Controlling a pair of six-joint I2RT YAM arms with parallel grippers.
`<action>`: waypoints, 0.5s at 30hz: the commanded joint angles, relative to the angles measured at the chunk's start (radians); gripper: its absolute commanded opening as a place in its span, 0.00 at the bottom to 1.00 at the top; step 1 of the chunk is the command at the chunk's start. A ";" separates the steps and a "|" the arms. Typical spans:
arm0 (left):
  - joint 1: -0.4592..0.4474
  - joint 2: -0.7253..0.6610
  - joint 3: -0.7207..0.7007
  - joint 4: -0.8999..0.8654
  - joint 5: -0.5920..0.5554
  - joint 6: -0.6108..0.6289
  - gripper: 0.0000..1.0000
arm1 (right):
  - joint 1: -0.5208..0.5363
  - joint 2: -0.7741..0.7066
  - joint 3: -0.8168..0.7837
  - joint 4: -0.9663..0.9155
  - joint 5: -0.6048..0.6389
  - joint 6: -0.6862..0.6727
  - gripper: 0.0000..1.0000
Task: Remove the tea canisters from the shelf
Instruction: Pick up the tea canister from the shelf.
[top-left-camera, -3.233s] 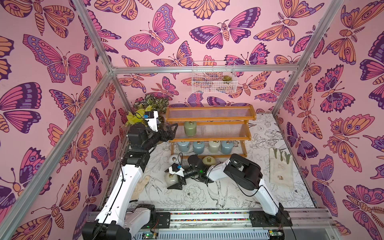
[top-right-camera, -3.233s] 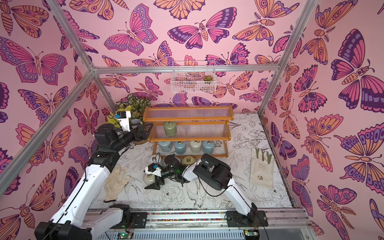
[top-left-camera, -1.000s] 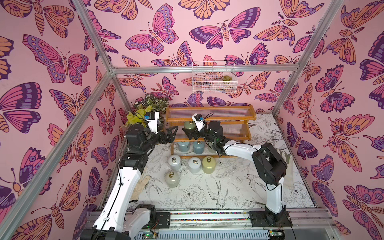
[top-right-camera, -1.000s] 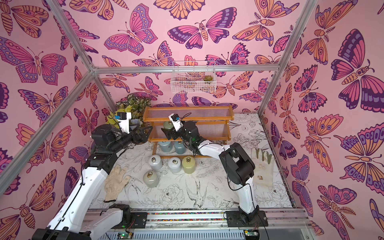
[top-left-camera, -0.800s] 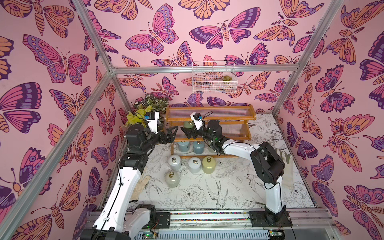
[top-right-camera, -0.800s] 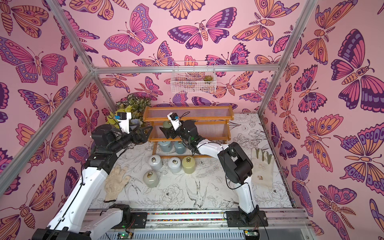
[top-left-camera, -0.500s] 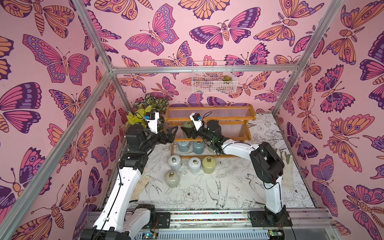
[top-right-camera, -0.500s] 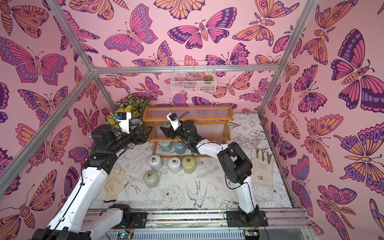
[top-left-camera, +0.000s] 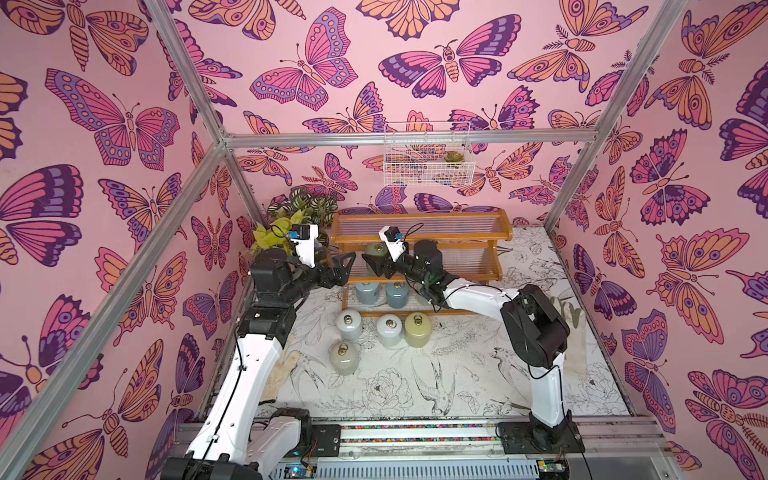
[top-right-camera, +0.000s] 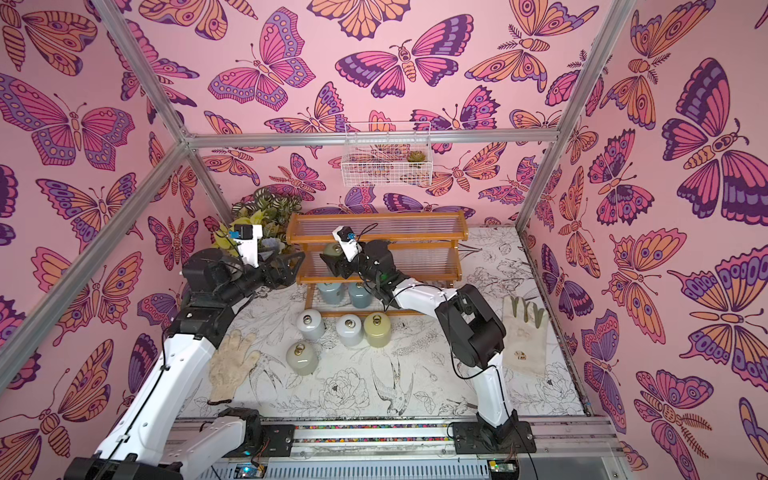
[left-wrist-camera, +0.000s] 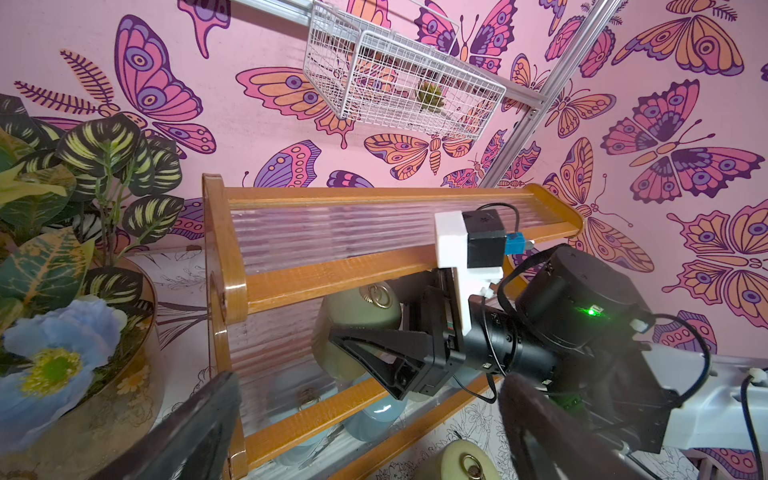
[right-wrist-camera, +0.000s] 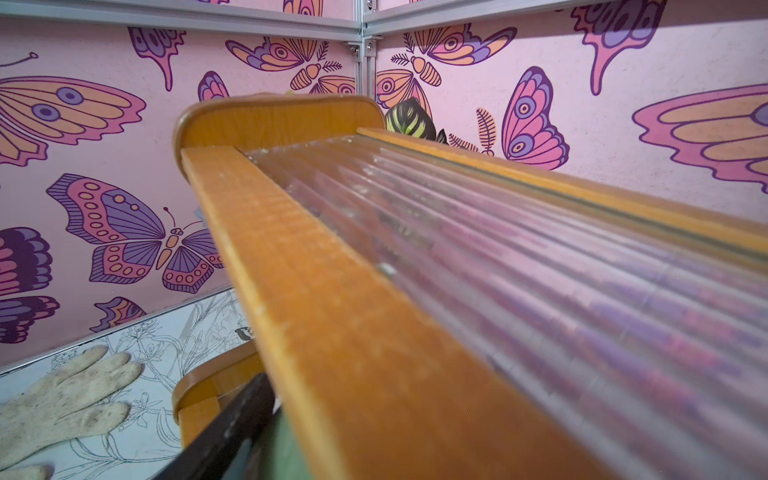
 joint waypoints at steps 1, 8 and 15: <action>0.007 -0.007 0.018 0.003 0.013 0.015 1.00 | -0.008 -0.058 -0.031 -0.009 -0.060 0.002 0.52; 0.006 -0.005 0.018 0.003 0.008 0.013 1.00 | -0.008 -0.149 -0.138 0.087 -0.214 0.032 0.52; 0.007 0.008 0.021 0.004 -0.001 0.006 1.00 | 0.010 -0.269 -0.286 0.174 -0.306 0.069 0.53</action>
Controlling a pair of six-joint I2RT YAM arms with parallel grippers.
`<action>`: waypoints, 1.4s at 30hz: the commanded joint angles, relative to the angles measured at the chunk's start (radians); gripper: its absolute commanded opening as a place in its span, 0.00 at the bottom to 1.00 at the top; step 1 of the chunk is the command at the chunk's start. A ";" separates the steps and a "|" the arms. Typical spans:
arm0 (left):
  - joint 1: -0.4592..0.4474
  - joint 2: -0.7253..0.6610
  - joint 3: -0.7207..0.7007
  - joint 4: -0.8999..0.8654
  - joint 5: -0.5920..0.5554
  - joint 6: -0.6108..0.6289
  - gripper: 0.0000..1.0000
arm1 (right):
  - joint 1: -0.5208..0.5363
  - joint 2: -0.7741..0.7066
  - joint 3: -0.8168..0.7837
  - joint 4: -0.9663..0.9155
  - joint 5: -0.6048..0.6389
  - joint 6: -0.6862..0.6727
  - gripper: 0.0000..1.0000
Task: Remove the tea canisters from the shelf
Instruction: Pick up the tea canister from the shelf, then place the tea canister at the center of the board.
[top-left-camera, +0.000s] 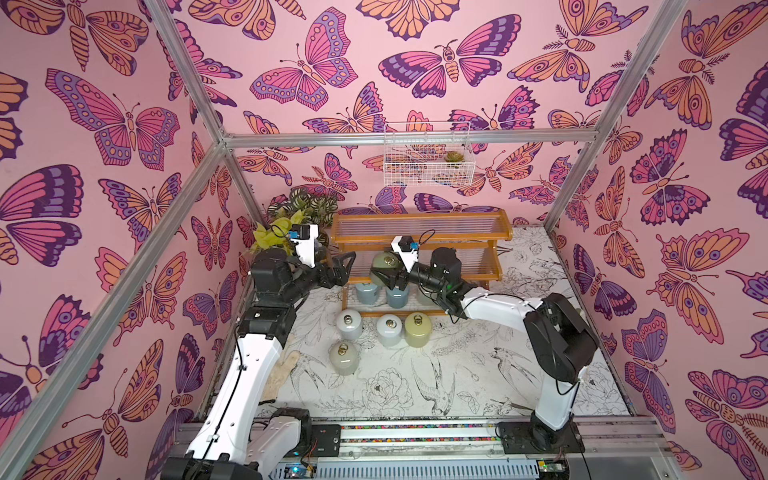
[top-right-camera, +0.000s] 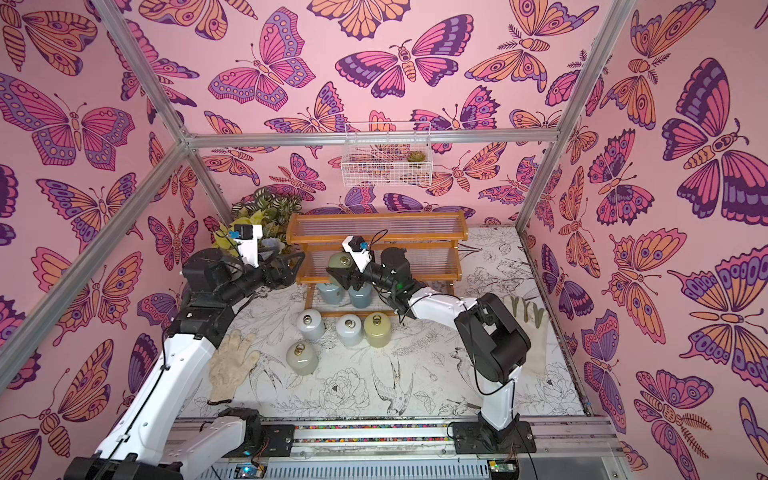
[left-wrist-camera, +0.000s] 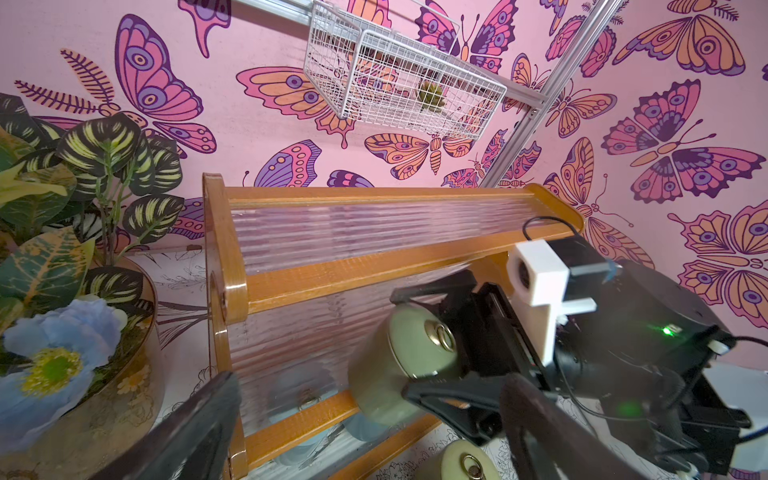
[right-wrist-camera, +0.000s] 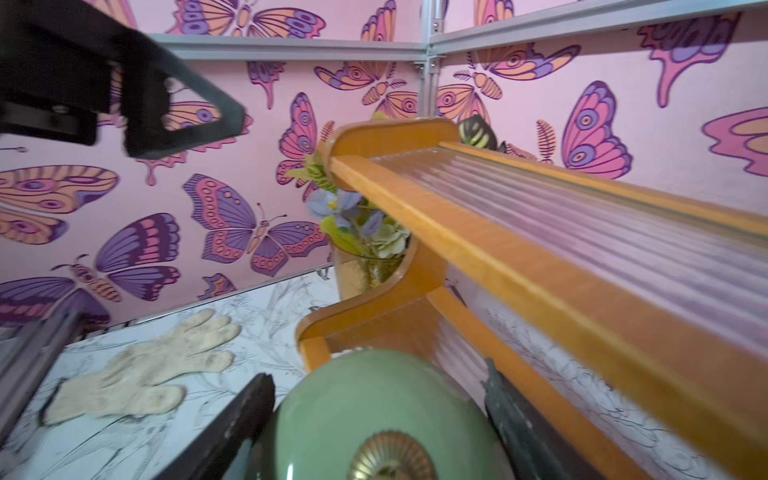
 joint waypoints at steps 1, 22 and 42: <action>0.006 0.006 0.021 0.003 0.001 0.006 1.00 | 0.027 -0.082 -0.034 0.078 -0.092 0.014 0.53; 0.003 0.016 0.004 0.011 0.003 -0.030 1.00 | 0.243 -0.228 -0.221 -0.185 -0.262 -0.232 0.53; -0.023 0.005 -0.013 0.023 0.018 -0.056 1.00 | 0.299 0.064 -0.282 0.065 -0.112 -0.209 0.57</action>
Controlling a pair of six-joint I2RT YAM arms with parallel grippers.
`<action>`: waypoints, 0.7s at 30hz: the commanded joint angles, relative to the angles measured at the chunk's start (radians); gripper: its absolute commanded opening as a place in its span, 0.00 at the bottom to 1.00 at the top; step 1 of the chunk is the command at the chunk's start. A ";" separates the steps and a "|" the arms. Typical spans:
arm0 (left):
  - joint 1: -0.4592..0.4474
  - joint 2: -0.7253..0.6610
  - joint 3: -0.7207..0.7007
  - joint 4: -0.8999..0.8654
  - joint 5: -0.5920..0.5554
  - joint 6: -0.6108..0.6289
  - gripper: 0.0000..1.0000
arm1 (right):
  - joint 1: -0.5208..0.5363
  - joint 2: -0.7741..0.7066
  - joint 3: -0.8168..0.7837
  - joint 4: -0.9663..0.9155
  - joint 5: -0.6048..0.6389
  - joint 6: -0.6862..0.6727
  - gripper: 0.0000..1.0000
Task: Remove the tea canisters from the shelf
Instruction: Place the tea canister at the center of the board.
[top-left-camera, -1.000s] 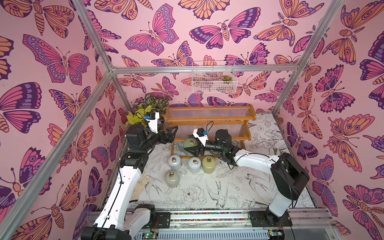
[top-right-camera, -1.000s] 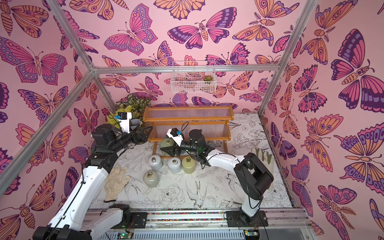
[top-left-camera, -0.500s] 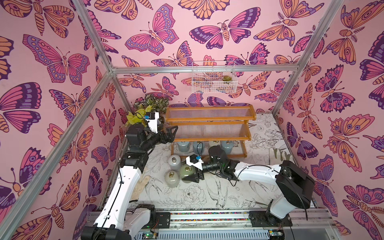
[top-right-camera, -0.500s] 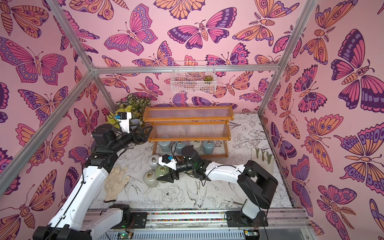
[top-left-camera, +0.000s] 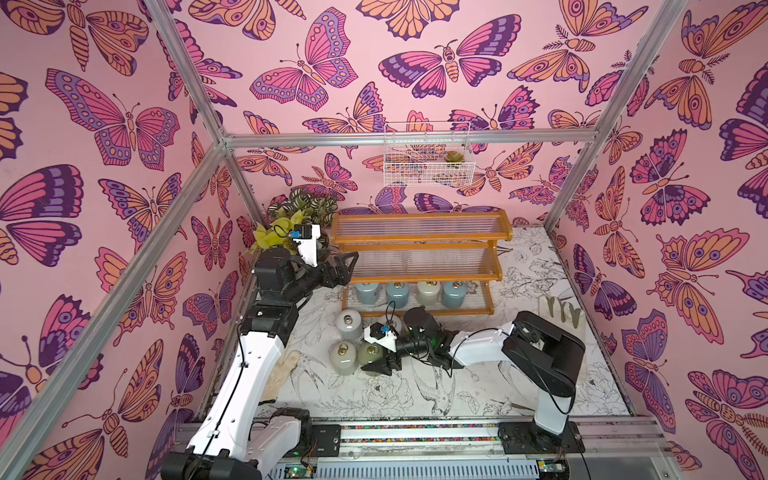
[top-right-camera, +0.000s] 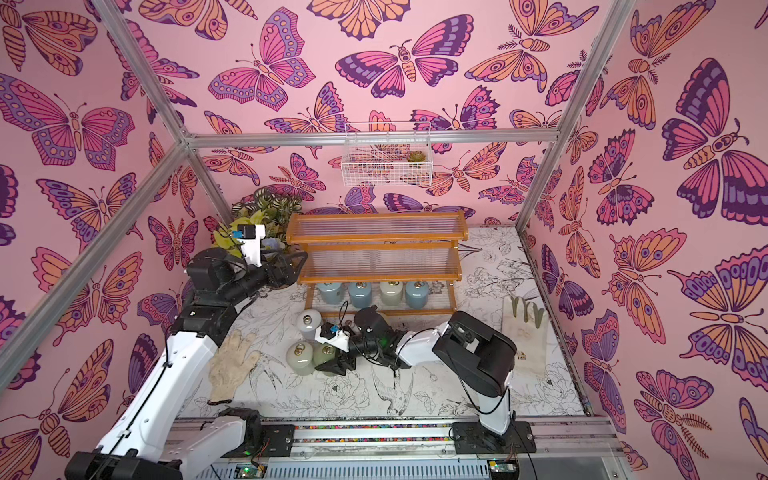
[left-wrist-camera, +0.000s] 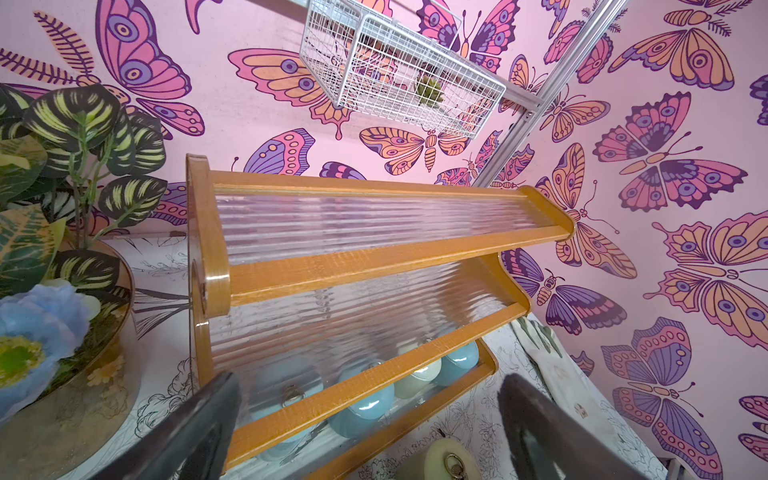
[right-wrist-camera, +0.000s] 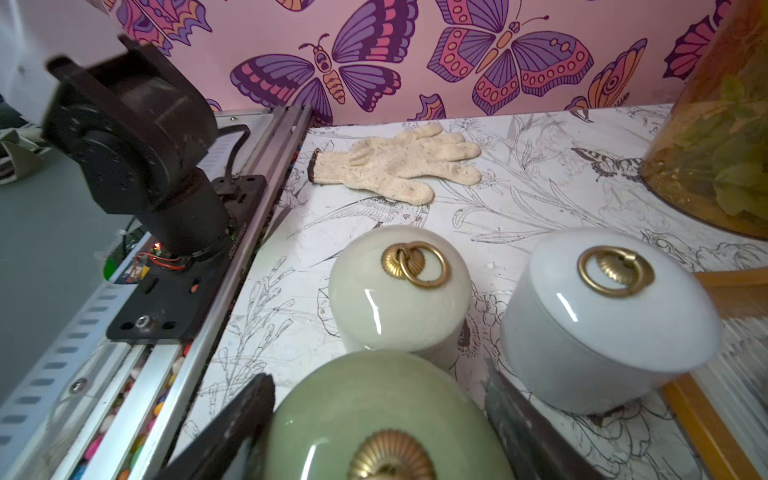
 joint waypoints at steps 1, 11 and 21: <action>-0.003 -0.007 -0.011 0.019 0.017 -0.001 1.00 | 0.007 0.024 0.009 0.118 0.031 -0.017 0.58; -0.003 -0.001 -0.011 0.021 0.012 0.008 1.00 | 0.007 0.059 0.008 0.097 0.043 -0.063 0.66; -0.003 0.010 -0.006 0.024 0.002 0.027 1.00 | 0.007 -0.046 0.009 0.011 0.009 -0.107 0.99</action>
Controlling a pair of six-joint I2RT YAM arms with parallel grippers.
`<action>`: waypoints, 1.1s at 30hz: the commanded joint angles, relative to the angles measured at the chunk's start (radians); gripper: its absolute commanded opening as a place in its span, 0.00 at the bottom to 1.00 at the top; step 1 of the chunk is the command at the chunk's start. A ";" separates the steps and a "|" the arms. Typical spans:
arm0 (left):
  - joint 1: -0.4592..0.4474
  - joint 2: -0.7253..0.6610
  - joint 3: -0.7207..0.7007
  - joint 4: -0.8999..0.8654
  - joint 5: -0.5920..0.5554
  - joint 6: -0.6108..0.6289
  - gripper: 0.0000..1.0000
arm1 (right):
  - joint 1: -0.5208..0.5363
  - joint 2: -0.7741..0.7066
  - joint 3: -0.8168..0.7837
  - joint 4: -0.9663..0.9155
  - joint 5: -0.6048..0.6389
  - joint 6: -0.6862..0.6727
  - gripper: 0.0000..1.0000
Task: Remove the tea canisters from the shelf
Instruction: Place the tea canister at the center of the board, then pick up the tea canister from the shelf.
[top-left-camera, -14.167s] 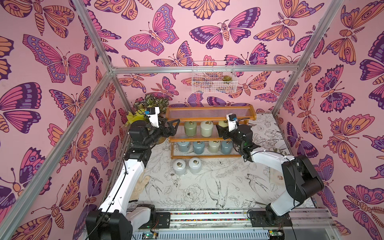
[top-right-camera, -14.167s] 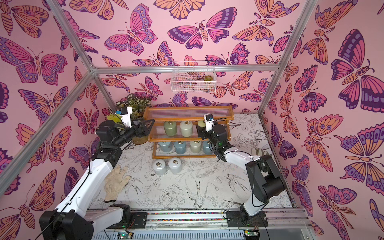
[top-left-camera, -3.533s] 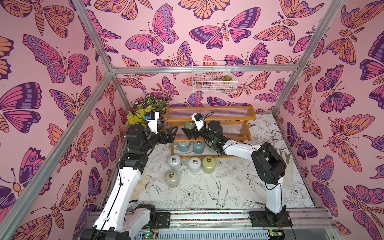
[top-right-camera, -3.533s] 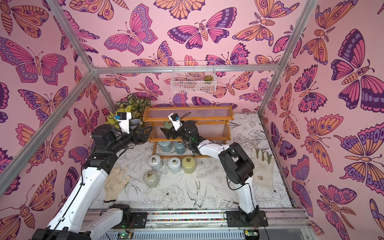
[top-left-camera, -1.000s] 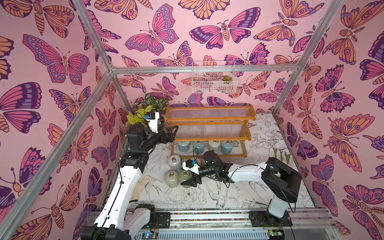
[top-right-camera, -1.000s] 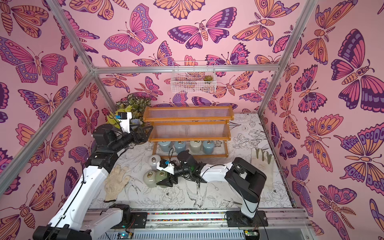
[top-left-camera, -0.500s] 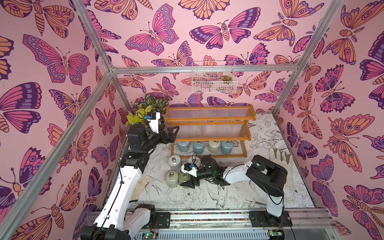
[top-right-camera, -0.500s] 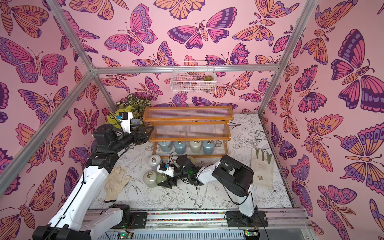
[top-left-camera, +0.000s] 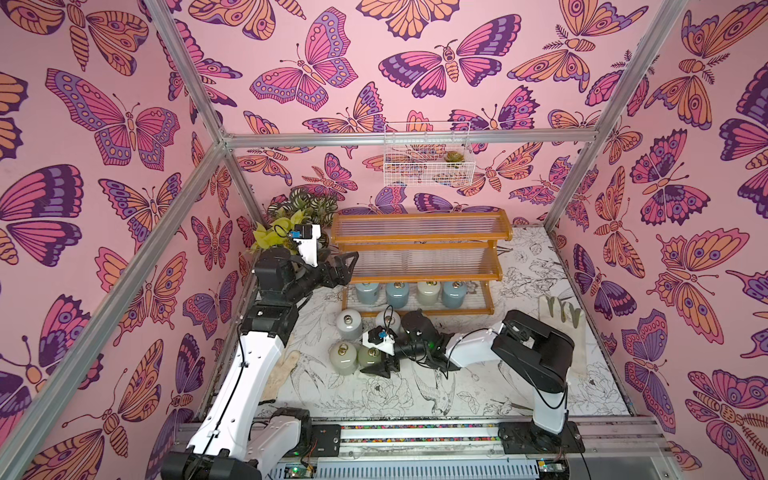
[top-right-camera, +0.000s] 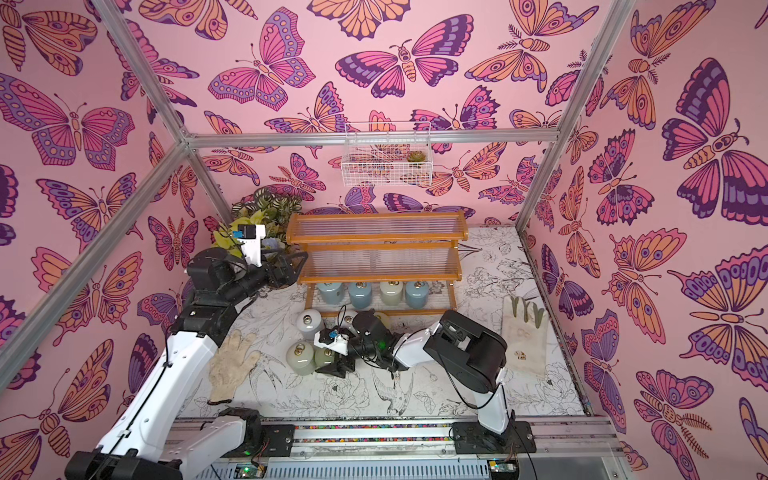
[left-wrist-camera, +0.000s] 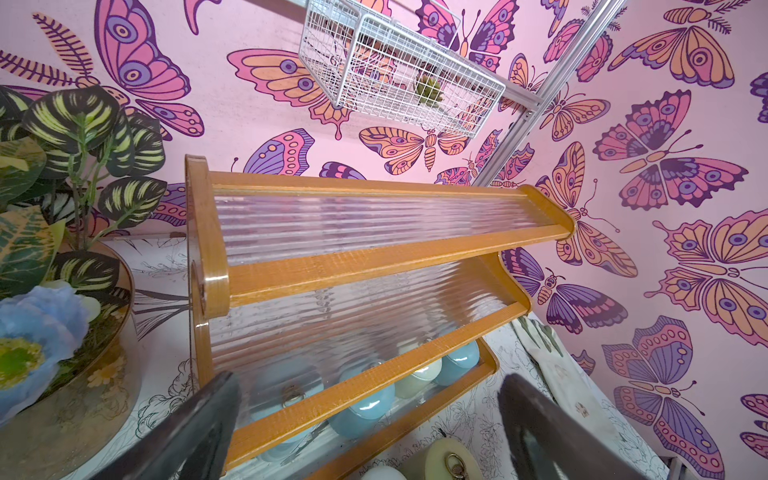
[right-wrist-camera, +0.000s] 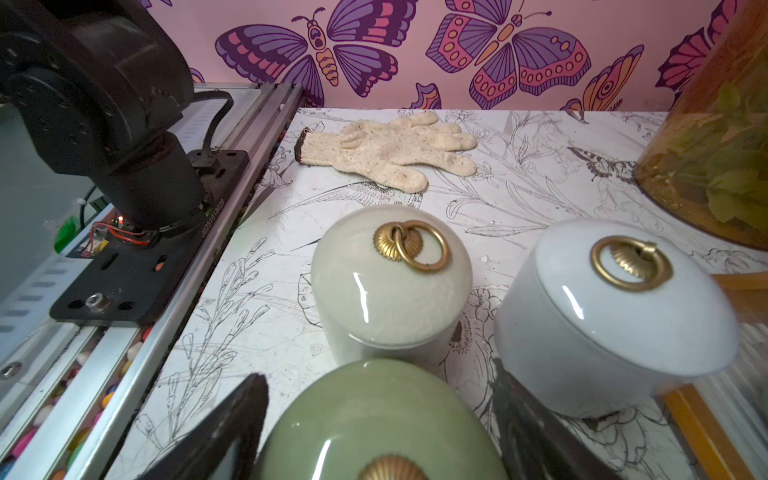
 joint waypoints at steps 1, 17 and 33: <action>-0.003 0.010 -0.005 0.025 0.001 0.022 1.00 | -0.001 -0.090 0.011 -0.015 -0.015 -0.031 0.99; -0.042 0.107 0.088 -0.009 0.010 0.029 1.00 | -0.216 -0.516 -0.112 -0.157 0.617 0.276 0.97; -0.155 0.268 0.204 -0.015 0.003 0.102 1.00 | -0.404 -0.602 -0.325 -0.281 0.832 0.544 0.94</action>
